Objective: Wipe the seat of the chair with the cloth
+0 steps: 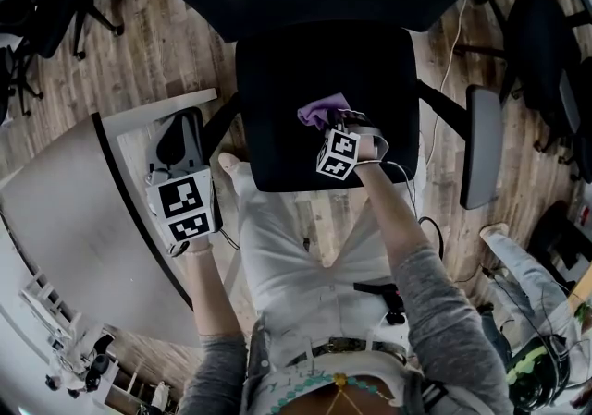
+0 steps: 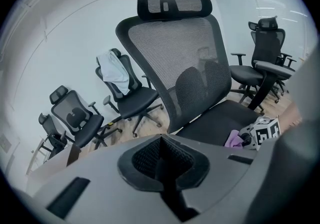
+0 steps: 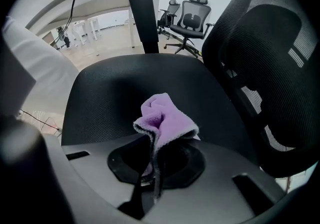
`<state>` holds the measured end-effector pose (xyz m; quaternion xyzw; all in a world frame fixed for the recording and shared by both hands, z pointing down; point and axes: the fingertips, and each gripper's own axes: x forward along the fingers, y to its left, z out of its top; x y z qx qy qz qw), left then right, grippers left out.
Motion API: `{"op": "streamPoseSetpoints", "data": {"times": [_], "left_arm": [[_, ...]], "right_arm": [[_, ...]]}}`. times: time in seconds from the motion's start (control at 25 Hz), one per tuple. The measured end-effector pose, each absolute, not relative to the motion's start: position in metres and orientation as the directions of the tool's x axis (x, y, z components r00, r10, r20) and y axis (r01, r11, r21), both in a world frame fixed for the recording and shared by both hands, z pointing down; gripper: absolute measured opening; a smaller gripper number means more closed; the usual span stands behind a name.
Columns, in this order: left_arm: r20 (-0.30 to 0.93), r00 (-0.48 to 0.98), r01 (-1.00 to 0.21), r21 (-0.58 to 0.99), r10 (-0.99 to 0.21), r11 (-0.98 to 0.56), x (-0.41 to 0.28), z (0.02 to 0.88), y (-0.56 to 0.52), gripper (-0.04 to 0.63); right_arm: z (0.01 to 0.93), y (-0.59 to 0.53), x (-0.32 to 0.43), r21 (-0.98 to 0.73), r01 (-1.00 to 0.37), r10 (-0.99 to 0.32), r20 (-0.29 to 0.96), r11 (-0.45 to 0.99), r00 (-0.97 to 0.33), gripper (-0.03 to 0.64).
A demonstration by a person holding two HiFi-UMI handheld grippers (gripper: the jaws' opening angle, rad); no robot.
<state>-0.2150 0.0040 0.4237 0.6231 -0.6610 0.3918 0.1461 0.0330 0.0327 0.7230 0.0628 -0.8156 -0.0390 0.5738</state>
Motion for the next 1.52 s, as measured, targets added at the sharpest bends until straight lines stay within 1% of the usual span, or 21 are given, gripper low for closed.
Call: {"op": "streamPoseSetpoints", "data": {"times": [0.68,1.0,1.36,1.52], "left_arm": [[0.681,-0.201,-0.927,-0.364,-0.704,-0.088,-0.216,0.424,0.004,0.007],[0.682,-0.202,-0.926,-0.367,-0.703,-0.089,-0.215,0.424,0.004,0.008],[0.683,-0.2,-0.927,-0.364,-0.703,-0.09,-0.215,0.424,0.002,0.008],[0.684,-0.2,-0.926,-0.366,-0.701,-0.092,-0.215,0.425,0.001,0.008]], "right_arm": [[0.724,0.022,0.079,0.144,-0.113,-0.169,0.95,0.983,-0.263,0.048],[0.723,0.018,0.112,0.152,-0.134,-0.18,0.957,0.979,-0.226,0.048],[0.714,0.007,0.153,0.177,-0.178,-0.211,0.957,0.968,-0.2,0.048],[0.711,0.006,0.172,0.175,-0.233,-0.221,0.958,0.957,-0.185,0.048]]}}
